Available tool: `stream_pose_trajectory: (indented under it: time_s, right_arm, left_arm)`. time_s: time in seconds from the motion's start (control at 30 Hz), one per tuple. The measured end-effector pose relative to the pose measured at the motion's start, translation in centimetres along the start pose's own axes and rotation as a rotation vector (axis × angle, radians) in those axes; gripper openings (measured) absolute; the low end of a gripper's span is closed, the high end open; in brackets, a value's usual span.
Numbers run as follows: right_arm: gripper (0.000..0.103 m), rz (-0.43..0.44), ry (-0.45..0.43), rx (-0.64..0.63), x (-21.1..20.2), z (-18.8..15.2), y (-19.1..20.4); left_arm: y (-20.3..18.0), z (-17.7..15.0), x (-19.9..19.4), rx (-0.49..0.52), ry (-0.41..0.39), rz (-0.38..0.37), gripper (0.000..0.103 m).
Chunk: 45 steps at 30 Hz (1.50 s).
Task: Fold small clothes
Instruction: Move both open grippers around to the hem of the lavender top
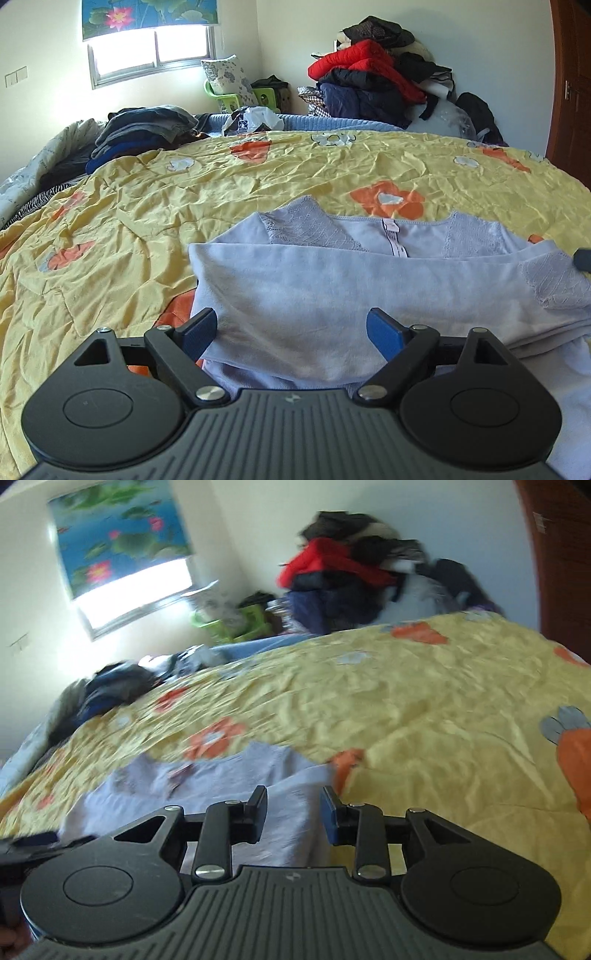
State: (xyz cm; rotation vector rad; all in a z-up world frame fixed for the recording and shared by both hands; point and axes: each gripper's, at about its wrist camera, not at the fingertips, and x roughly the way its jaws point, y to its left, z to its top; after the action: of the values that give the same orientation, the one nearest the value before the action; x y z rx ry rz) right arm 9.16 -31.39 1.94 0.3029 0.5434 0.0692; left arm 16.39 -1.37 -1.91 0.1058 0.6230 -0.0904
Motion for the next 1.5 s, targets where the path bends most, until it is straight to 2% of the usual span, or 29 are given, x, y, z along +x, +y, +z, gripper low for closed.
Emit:
stream_pose_trajectory:
  time_s: [0.07, 0.13, 0.2, 0.27, 0.33, 0.37, 0.4, 0.43, 0.5, 0.57, 0.73, 0.87, 1.03, 1.17, 1.4, 1.5]
  right_arm:
    - [0.043, 0.021, 0.071, -0.048, 1.1, -0.3, 1.1]
    - [0.044, -0.01, 0.133, -0.059, 2.5, -0.8, 1.4]
    - [0.044, -0.033, 0.125, -0.021, 2.5, -1.2, 1.1]
    - [0.047, 0.0, 0.088, 0.008, 1.4, -1.3, 1.2]
    - [0.057, 0.006, 0.073, -0.031, 0.8, -1.4, 1.8]
    - [0.067, -0.012, 0.084, -0.056, 1.1, -1.6, 2.0]
    - [0.07, -0.03, 0.109, -0.074, 1.7, -1.7, 2.0]
    - [0.07, -0.043, 0.133, -0.07, 2.2, -1.9, 1.8]
    - [0.07, -0.056, 0.12, -0.019, 2.0, -2.1, 1.1]
    - [0.07, -0.015, 0.096, 0.008, 0.9, -2.2, 1.1]
    - [0.074, 0.017, 0.118, -0.077, -0.9, -3.7, 2.6]
    - [0.078, -0.047, 0.155, -0.125, -1.2, -5.0, 2.8]
    - [0.078, -0.033, 0.126, -0.068, -3.8, -6.1, 1.8]
    - [0.079, 0.024, 0.124, -0.02, -5.6, -7.2, 1.3]
    - [0.08, 0.029, 0.114, 0.021, -8.2, -8.6, 0.7]
    - [0.081, 0.069, 0.102, 0.043, -9.0, -9.2, 0.8]
  left_arm:
    - [-0.1, -0.1, 0.0, 0.004, 0.004, 0.002, 0.089]
    - [-0.2, -0.2, 0.1, 0.011, 0.011, -0.003, 0.089]
    - [-0.1, -0.4, 0.1, 0.021, 0.007, -0.005, 0.089]
    - [-0.1, -0.4, 0.4, 0.022, 0.015, -0.003, 0.089]
    - [0.0, -0.4, 0.6, 0.012, 0.029, -0.006, 0.089]
    - [0.1, -0.4, 0.6, 0.007, 0.029, -0.007, 0.089]
    - [0.1, -0.4, 0.5, 0.004, 0.027, -0.008, 0.089]
    - [0.1, -0.5, 0.4, 0.006, 0.026, -0.01, 0.089]
    - [0.1, -0.5, 0.2, 0.01, 0.021, -0.014, 0.089]
    - [0.2, -0.6, 0.2, 0.012, 0.029, -0.016, 0.089]
    - [0.6, -1.0, -0.7, -0.001, 0.029, -0.033, 0.089]
    - [1.2, -1.8, -1.7, 0.018, 0.031, -0.027, 0.089]
    - [2.9, -3.0, -3.1, -0.017, 0.041, -0.033, 0.089]
    - [4.3, -4.3, -4.2, -0.055, 0.063, -0.04, 0.089]
    - [5.7, -6.5, -5.5, -0.092, 0.081, -0.034, 0.089]
    - [6.0, -7.3, -6.1, -0.107, 0.082, -0.044, 0.089]
